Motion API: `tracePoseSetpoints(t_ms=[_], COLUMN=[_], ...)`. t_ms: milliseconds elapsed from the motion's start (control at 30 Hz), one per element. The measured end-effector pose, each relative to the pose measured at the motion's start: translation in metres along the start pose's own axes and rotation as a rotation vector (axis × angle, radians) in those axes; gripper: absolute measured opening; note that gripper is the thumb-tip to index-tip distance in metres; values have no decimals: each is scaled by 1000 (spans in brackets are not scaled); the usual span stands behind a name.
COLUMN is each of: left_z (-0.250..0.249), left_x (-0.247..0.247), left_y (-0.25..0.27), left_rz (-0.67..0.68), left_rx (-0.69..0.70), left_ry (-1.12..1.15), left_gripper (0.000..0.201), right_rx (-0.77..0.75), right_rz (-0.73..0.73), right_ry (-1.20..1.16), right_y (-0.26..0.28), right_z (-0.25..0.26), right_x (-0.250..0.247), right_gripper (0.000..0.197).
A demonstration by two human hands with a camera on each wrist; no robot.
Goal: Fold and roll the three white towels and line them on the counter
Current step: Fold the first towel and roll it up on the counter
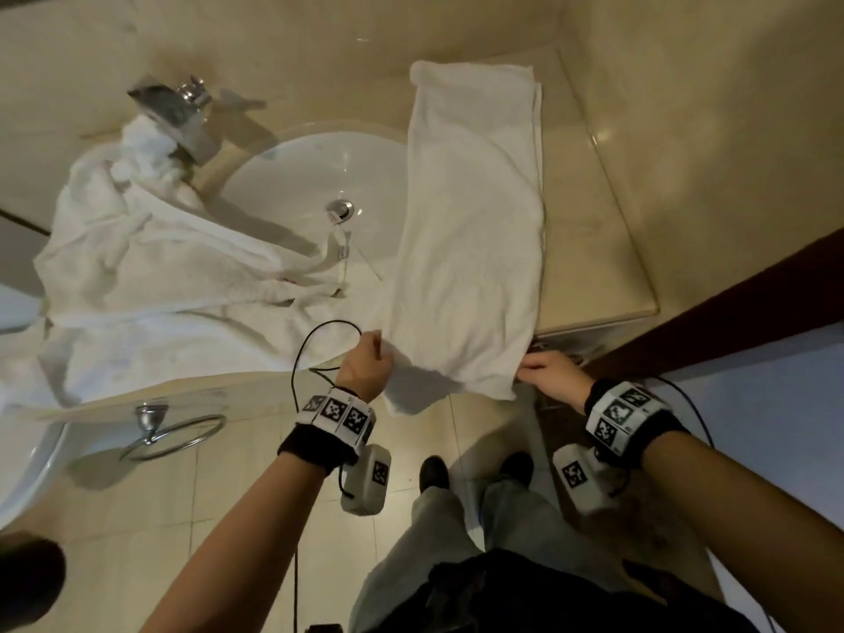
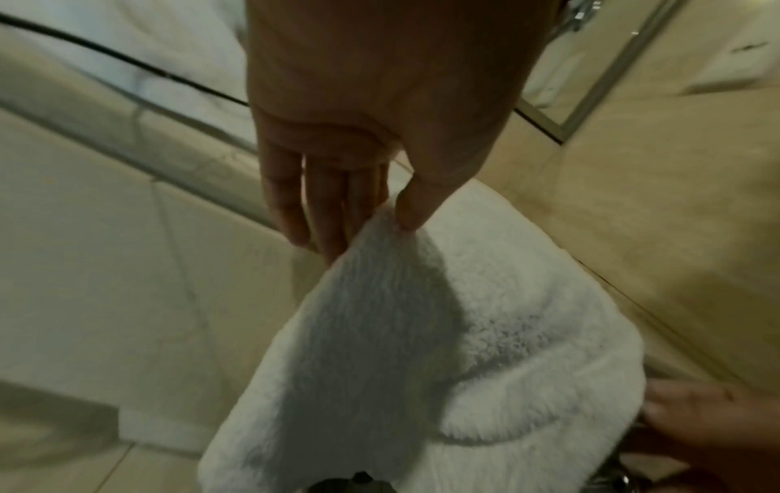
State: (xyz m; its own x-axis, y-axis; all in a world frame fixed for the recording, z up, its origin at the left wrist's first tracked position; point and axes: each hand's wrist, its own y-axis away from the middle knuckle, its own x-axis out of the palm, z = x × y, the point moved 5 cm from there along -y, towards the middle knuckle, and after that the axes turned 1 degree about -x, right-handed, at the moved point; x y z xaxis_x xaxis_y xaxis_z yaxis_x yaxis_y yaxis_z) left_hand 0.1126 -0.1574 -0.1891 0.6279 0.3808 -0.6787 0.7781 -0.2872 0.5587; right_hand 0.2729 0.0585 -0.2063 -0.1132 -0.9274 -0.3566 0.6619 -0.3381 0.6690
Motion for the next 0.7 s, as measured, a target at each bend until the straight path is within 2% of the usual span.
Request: tracePoseSetpoints(t_ms=[100, 233, 400, 533, 633, 700], left_z=[-5, -14, -14, -15, -16, -19], left_x=[-10, -20, -24, -25, -29, -34], left_y=[3, 3, -6, -7, -9, -8], left_rz=[-115, -132, -45, 23, -1, -39], left_rx=[-3, 80, 96, 82, 110, 152], left_ry=[-135, -315, -207, 16, 61, 36], left_gripper=[40, 28, 20, 12, 15, 16], right_rx=[-29, -51, -25, -5, -25, -27], right_rz=[-43, -106, -284, -373, -413, -437], right_ry=[-43, -136, -315, -463, -501, -583], right_y=[-3, -3, -5, -11, -11, -9], right_z=[1, 4, -2, -3, -1, -4], right_x=[10, 17, 24, 30, 29, 26], right_gripper=[26, 24, 22, 27, 25, 16])
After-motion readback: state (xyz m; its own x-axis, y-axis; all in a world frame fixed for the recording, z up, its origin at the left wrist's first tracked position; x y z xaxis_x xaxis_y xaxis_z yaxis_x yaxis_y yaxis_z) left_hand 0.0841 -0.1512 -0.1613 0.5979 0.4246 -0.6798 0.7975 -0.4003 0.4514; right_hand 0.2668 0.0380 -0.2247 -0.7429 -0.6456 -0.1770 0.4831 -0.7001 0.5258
